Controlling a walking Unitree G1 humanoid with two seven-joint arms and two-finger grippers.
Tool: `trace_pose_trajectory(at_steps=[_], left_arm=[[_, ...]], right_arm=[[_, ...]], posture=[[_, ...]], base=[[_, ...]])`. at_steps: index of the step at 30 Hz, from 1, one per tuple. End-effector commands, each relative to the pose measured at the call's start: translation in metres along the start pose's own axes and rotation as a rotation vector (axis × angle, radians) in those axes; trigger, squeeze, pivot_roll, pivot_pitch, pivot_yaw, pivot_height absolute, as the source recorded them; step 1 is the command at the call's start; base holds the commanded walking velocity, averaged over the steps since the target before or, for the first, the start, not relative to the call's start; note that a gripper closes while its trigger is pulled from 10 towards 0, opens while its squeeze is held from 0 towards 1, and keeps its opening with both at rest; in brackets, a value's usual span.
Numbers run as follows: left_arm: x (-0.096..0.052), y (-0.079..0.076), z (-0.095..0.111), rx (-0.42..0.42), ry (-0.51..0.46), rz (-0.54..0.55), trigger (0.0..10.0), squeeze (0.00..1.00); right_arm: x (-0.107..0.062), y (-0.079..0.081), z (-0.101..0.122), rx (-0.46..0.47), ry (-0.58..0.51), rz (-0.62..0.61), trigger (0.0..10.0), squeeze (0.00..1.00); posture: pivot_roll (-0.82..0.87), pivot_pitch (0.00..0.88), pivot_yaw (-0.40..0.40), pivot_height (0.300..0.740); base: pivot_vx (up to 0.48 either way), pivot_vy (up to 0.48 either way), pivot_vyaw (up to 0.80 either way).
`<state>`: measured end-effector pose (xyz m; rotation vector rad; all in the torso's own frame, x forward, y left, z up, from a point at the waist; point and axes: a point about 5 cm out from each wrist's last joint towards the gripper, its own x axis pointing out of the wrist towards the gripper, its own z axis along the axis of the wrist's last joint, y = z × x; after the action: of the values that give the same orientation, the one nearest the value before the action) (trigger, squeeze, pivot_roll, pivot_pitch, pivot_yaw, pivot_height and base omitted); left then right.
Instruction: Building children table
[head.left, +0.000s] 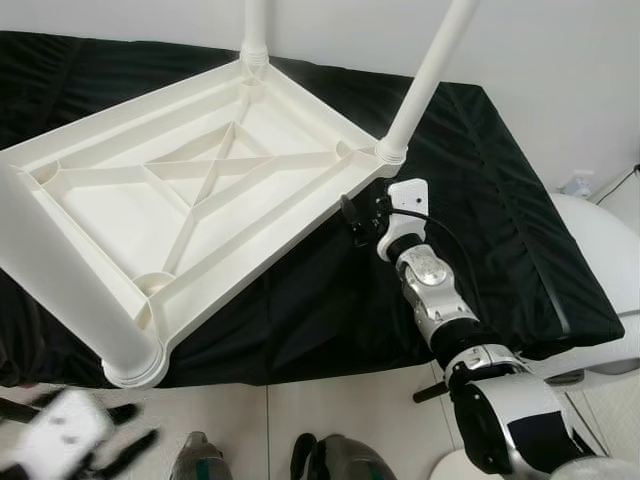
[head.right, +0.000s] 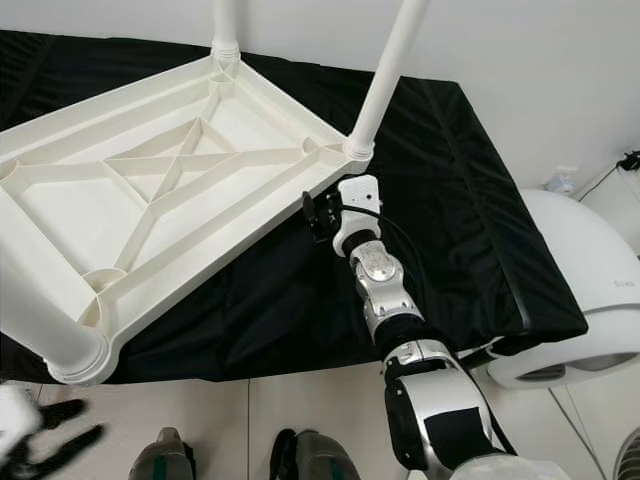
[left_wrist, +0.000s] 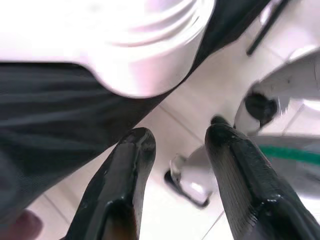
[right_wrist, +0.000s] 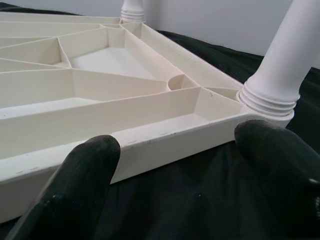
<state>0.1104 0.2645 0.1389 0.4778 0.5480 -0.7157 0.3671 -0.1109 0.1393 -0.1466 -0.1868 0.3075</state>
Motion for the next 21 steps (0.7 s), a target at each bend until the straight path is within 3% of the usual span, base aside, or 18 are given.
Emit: trace_pose_trajectory(at_steps=[1, 7, 9, 12, 18, 20, 21], left_arm=[[-0.004, 0.001, -0.003, -0.007, 0.012, -0.026, 10.0, 0.0], [-0.011, 0.014, 0.001, 0.032, 0.027, -0.005, 10.0, 0.0], [-0.018, 0.036, 0.012, 0.103, 0.033, 0.062, 10.0, 0.0], [-0.021, 0.052, 0.025, 0.159, 0.017, 0.124, 10.0, 0.0], [-0.017, 0.057, 0.037, 0.174, -0.029, 0.148, 10.0, 0.0], [-0.013, 0.058, 0.044, 0.182, -0.069, 0.176, 10.0, 0.0], [-0.003, 0.058, 0.052, 0.187, -0.136, 0.232, 10.0, 0.0]], right_arm=[[-0.002, -0.005, -0.002, -0.011, 0.007, -0.016, 10.0, 0.0], [-0.001, -0.005, -0.002, -0.011, 0.006, -0.014, 10.0, 0.0], [-0.001, -0.004, -0.002, -0.01, 0.006, -0.013, 10.0, 0.0], [-0.001, -0.004, -0.003, -0.009, 0.005, -0.014, 10.0, 0.0], [-0.002, -0.004, -0.004, -0.008, 0.006, -0.018, 10.0, 0.0], [-0.002, -0.004, -0.004, -0.008, 0.006, -0.02, 10.0, 0.0], [-0.003, -0.004, -0.005, -0.003, 0.007, -0.026, 10.0, 0.0]], posture=[[0.27, 0.125, -0.139, 0.74], [0.27, 0.123, -0.14, 0.74], [0.27, 0.118, -0.139, 0.74], [0.26, 0.114, -0.138, 0.74], [0.26, 0.11, -0.135, 0.74], [0.25, 0.105, -0.133, 0.74], [0.25, 0.101, -0.134, 0.74]], base=[[0.0, 0.0, 0.0], [0.0, 0.0, 0.0], [0.0, 0.0, 0.0], [0.0, 0.0, 0.0], [0.0, 0.0, 0.0], [0.0, 0.0, 0.0], [0.0, 0.0, 0.0]])
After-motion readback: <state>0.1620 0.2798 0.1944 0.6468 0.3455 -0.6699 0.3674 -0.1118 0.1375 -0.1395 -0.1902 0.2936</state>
